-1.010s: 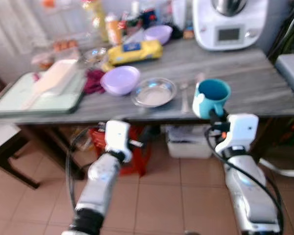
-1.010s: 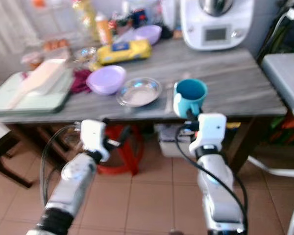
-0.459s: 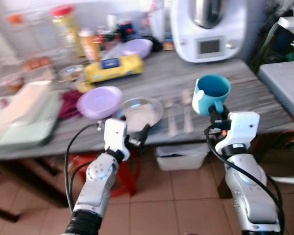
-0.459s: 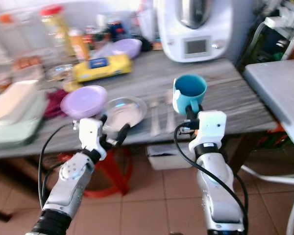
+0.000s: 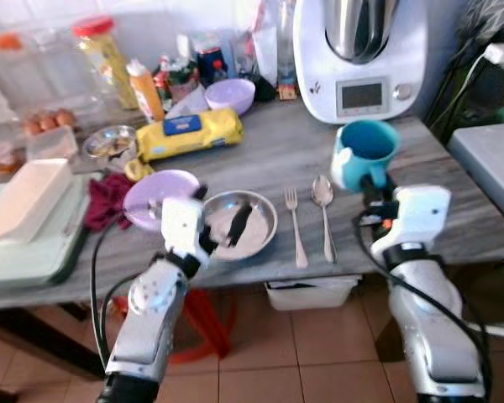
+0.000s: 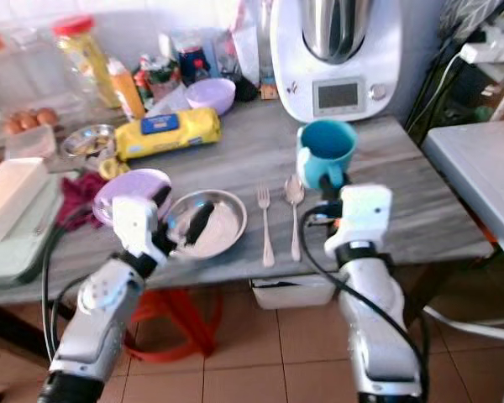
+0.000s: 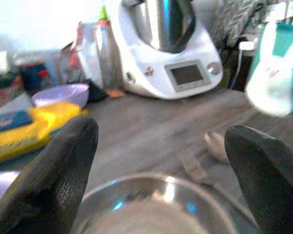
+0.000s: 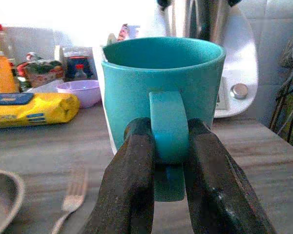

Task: Setting the table

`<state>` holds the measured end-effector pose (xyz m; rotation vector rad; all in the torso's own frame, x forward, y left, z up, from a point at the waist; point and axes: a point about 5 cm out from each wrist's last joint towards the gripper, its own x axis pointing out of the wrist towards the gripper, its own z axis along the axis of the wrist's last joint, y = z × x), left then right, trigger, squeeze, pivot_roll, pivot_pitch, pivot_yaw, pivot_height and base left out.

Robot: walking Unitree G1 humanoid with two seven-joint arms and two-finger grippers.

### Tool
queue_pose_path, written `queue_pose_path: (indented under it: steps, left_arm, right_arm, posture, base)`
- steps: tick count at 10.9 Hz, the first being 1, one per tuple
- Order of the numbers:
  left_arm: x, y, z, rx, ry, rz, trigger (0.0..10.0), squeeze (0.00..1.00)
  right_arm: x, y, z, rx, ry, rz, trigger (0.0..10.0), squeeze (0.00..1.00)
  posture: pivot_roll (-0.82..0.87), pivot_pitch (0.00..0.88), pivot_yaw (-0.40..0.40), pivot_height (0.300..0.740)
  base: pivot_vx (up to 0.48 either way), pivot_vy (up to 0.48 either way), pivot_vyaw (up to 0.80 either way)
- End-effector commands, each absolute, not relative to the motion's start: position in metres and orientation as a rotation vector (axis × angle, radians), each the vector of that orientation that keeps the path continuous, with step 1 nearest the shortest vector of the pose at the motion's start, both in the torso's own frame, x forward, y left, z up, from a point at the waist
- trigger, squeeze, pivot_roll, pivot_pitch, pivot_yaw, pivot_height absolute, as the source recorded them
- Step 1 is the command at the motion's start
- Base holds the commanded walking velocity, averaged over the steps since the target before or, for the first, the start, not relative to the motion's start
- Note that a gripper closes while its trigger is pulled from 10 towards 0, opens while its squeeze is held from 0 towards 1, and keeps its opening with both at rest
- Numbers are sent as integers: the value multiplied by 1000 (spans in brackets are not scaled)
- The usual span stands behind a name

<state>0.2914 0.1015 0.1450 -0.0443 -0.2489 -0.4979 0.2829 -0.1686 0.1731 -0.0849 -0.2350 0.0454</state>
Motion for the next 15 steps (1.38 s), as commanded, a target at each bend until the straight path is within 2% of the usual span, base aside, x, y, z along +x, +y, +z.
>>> queue_pose_path:
  steps: [1,6,8,11,15]
  left_arm:
    - [288,104,143,-34,-233,-510,10000,0]
    - [273,127,117,43,-122,-522,10000,0]
    - [265,134,102,32,-60,-529,10000,0]
    - [244,144,95,29,-20,-513,10000,0]
    - [235,154,99,37,-22,-463,10000,0]
  right_arm:
    - [282,-169,179,-85,-255,32,10000,0]
    - [284,-179,179,-135,-235,47,10000,0]
    - [293,-184,176,-178,-201,97,10000,0]
    - [314,-178,183,-221,-210,198,10000,0]
    - [340,-167,201,-229,-265,283,10000,0]
  posture:
    - [-177,64,111,740]
    - [-166,87,113,740]
    - [-151,108,105,740]
    - [-81,152,84,740]
    - [-11,151,65,740]
  base:
    - [0,0,0]
    - [0,0,0]
    - [0,0,0]
    - [0,0,0]
    - [0,0,0]
